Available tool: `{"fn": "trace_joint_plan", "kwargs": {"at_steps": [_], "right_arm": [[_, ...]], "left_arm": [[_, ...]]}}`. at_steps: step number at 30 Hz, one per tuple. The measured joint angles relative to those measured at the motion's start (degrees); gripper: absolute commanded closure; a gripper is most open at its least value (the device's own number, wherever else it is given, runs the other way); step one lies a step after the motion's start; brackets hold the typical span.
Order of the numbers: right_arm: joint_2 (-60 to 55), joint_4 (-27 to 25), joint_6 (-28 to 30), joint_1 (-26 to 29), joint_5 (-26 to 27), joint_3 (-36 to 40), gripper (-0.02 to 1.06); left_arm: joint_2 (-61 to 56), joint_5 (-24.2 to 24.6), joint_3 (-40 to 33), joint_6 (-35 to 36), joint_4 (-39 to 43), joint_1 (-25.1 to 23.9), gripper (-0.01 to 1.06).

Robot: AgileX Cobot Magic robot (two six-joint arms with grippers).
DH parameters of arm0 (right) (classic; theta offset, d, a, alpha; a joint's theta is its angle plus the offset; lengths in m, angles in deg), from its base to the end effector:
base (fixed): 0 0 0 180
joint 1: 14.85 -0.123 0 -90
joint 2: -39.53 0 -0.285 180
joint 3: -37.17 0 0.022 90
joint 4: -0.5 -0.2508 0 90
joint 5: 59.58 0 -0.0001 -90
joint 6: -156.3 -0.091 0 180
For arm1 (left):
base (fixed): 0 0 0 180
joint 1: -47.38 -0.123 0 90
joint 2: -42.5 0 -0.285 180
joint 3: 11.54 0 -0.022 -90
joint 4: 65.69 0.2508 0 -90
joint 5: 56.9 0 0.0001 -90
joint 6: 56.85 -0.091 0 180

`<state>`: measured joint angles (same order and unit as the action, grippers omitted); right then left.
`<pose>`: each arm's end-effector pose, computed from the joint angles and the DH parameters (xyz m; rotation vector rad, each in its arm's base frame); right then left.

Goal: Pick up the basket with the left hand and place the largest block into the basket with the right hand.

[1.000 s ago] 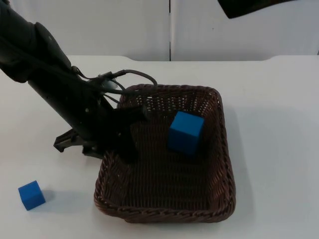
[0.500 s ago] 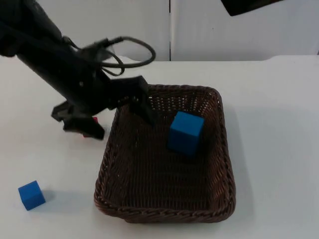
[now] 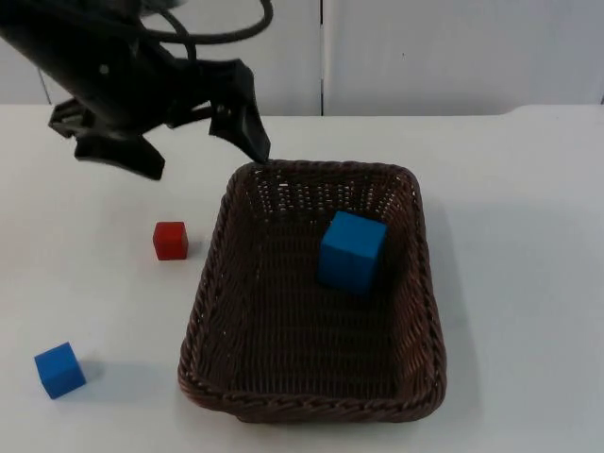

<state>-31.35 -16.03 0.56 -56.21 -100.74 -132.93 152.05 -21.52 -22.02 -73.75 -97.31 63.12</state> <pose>0.1594 0.1631 0.4084 -1.0558 1.8594 0.5061 0.3440 -0.1257 0.2091 0.2454 2.6563 -0.5552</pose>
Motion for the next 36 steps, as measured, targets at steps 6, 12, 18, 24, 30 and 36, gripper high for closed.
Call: {"fn": "trace_joint_plan", "kwargs": {"at_steps": [6, 12, 18, 24, 30, 36], "right_arm": [[4.4, 2.62, -3.17, 0.0, 0.0, 0.13, -0.01], [10.81, 5.83, -7.87, 0.0, 1.09, 4.74, -0.01], [19.69, 7.01, -11.61, 0.0, 1.58, 13.34, -0.01], [28.05, 7.01, -13.81, 0.0, 1.58, 19.42, -0.01], [39.43, 7.1, -15.06, 0.0, 0.21, 25.05, -0.01], [49.54, 7.1, -16.15, 0.0, -4.91, 28.05, -0.01]], "left_arm": [[-6.88, -0.12, -4.07, -0.12, 0.54, 0.0, 0.0], [-16.83, -2.19, -12.78, -0.51, 0.63, 1.47, 0.0], [-29.75, -2.58, -20.3, -2.08, 0.75, 1.91, 0.0], [-40.26, -2.28, -24.81, -2.59, 2.21, 1.91, 0.0], [-53.8, -1.36, -29.11, -2.69, 3.6, 1.91, 0.0], [-66.54, 0.27, -31.76, -2.71, 5.51, 1.91, 0.0]]}}
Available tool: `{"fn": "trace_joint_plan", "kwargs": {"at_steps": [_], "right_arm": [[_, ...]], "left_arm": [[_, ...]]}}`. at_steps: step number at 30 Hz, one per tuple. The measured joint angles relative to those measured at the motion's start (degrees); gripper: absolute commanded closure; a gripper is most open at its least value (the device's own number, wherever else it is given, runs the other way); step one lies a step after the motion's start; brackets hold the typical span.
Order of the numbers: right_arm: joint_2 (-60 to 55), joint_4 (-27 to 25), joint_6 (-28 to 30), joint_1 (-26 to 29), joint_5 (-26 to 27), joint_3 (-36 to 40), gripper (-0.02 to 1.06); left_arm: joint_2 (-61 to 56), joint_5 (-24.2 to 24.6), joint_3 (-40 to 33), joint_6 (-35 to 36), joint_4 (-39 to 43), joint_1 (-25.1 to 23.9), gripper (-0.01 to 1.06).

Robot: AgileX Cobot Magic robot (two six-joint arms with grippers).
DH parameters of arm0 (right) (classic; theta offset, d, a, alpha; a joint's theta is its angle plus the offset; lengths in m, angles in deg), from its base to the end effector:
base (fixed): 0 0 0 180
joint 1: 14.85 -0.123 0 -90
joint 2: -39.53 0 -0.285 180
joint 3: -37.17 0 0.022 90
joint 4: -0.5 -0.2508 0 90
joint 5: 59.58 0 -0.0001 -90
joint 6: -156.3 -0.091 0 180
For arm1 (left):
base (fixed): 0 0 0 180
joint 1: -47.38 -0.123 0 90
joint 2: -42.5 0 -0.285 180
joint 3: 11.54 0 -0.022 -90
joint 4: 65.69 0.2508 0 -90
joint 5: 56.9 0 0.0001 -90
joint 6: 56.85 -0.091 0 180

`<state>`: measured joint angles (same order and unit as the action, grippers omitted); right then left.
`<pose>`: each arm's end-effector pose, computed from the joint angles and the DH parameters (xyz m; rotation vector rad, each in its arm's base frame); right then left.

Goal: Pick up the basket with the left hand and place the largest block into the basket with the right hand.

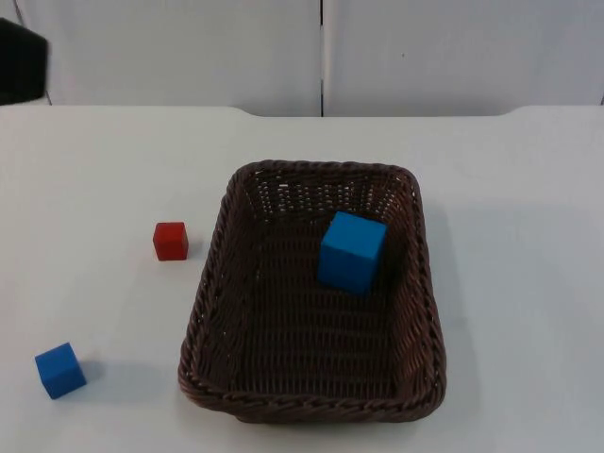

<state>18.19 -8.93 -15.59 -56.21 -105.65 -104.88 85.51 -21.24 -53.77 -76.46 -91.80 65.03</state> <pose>0.0126 0.0254 0.3503 -0.7628 1.7093 0.5930 0.1047 -0.0578 0.3187 0.4408 2.0295 -0.4794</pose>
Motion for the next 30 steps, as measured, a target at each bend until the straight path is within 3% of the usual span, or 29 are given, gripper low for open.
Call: {"fn": "trace_joint_plan", "kwargs": {"at_steps": [11, 16, 23, 30], "right_arm": [[12.0, 0.0, -0.21, 0.0, -9.03, 0.28, -0.01], [13.42, 0.15, -0.21, 0.0, -13.28, 0.4, -0.01], [13.42, 0.45, -0.58, 0.0, -16.12, 0.64, -0.01], [13.42, 4.83, -2.56, 0.0, -17.54, 0.64, -0.01]], "left_arm": [[-16.21, 10.17, -0.26, 0.25, 3.29, 0.0, 0.0], [-22.84, 15.02, -0.26, 5.31, 9.13, 0.0, 0.0], [-30.17, 18.68, -0.26, 7.66, 14.34, 0.0, 0.0], [-35.01, 21.96, -0.26, 11.8, 19.42, 0.0, 0.0]]}}
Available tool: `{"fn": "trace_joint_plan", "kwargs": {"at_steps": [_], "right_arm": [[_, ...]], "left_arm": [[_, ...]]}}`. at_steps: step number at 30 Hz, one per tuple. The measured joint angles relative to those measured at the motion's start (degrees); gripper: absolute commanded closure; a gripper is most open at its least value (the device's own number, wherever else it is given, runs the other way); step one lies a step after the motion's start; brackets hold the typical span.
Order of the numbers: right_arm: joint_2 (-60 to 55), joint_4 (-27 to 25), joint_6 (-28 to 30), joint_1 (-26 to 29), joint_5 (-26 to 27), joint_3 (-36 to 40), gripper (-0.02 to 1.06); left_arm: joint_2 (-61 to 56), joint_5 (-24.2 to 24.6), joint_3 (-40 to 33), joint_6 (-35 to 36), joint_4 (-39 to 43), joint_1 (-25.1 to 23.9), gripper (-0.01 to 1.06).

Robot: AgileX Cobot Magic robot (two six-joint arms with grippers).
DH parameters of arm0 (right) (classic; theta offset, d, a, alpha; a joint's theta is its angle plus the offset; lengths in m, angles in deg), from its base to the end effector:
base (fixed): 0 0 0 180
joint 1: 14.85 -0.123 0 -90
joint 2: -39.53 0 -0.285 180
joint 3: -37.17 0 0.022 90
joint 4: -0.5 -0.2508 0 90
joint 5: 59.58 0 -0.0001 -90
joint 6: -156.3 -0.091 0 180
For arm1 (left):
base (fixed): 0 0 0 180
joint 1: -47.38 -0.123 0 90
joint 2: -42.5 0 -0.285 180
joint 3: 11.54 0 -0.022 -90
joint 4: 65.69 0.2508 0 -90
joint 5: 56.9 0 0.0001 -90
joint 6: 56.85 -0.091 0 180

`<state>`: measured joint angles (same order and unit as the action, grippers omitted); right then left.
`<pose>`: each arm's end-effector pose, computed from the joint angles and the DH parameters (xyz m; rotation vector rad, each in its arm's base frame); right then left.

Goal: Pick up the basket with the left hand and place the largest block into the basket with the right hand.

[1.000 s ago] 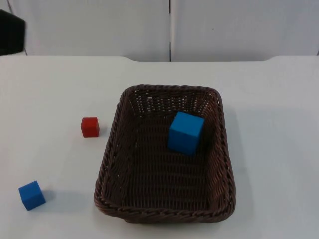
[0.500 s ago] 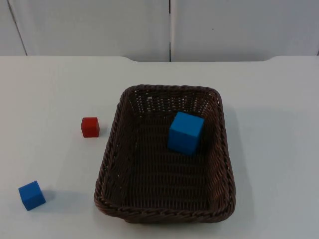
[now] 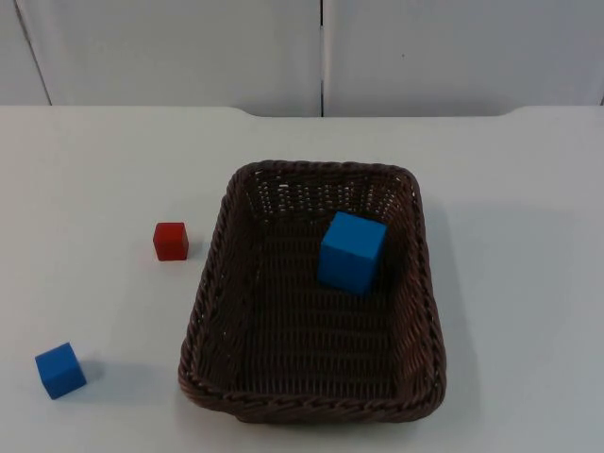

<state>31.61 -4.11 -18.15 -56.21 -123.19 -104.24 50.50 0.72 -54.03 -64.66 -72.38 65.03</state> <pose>-0.0270 -0.0151 0.3196 -0.7906 1.7864 0.5098 -0.0185 -0.0035 0.3112 0.4248 1.8417 -0.2532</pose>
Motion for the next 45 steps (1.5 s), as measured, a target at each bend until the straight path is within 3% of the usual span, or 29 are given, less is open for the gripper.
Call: {"fn": "trace_joint_plan", "kwargs": {"at_steps": [9, 17, 45], "right_arm": [[0.0, 2.2, -1.96, 0.0, -0.13, 1.69, -0.01], [0.0, 2.84, -3.28, 0.0, 1.15, 8.6, -0.01], [0.0, 4.61, -5.14, 0.0, 1.14, 8.71, -0.01]], "left_arm": [[0.0, 3.53, -5.19, 2.83, 4.09, 0.0, 0.0], [0.0, 4.03, -6.16, 5.79, 5.77, 0.0, 0.0], [0.0, 4.03, -6.16, 6.13, 6.11, 0.0, 0.0]]}}
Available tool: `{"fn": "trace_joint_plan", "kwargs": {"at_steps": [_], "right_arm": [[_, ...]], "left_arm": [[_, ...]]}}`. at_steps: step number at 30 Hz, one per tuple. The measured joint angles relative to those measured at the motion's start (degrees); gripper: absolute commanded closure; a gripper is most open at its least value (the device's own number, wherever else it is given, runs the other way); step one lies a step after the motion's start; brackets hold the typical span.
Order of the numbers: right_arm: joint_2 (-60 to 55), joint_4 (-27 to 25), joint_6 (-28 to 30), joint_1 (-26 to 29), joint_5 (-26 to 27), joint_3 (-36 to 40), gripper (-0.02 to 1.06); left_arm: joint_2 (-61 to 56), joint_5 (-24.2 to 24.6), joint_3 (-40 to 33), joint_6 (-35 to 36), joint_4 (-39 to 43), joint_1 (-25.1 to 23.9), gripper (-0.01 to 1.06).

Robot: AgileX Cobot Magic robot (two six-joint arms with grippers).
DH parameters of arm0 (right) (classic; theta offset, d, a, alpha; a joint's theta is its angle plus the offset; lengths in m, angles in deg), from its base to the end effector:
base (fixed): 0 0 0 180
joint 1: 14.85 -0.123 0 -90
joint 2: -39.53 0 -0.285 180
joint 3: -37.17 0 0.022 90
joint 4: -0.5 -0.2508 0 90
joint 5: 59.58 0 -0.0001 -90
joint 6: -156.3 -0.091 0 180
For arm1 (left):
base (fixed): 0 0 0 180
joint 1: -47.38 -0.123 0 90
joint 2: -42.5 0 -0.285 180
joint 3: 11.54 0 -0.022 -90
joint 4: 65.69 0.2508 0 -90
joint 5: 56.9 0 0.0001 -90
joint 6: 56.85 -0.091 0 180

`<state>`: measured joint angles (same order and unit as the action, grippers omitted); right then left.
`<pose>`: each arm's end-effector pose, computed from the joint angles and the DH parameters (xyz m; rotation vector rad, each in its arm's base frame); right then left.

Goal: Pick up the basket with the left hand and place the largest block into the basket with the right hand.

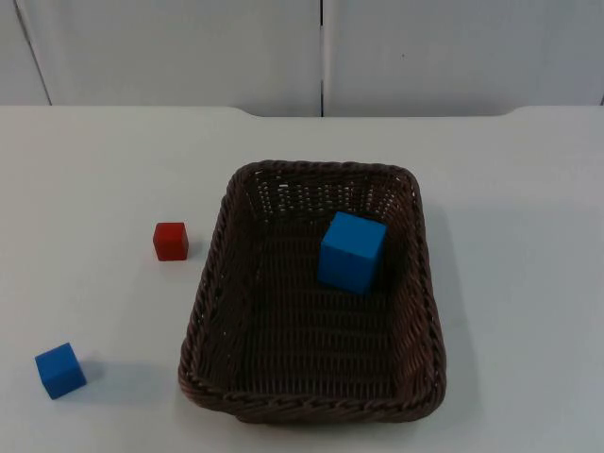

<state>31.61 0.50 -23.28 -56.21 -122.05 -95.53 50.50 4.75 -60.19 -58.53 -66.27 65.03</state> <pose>-0.0062 -0.0055 0.2810 -0.7429 1.9466 0.4405 -0.0048 0.0007 0.2757 0.3480 2.0403 -0.1838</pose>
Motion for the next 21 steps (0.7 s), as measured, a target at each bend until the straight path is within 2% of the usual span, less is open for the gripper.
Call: {"fn": "trace_joint_plan", "kwargs": {"at_steps": [21], "right_arm": [[0.0, -0.39, 0.0, 0.0, 0.0, 0.0, -0.01]], "left_arm": [[0.0, 0.0, 0.0, 0.09, 0.0, 0.0, 0.0]]}}
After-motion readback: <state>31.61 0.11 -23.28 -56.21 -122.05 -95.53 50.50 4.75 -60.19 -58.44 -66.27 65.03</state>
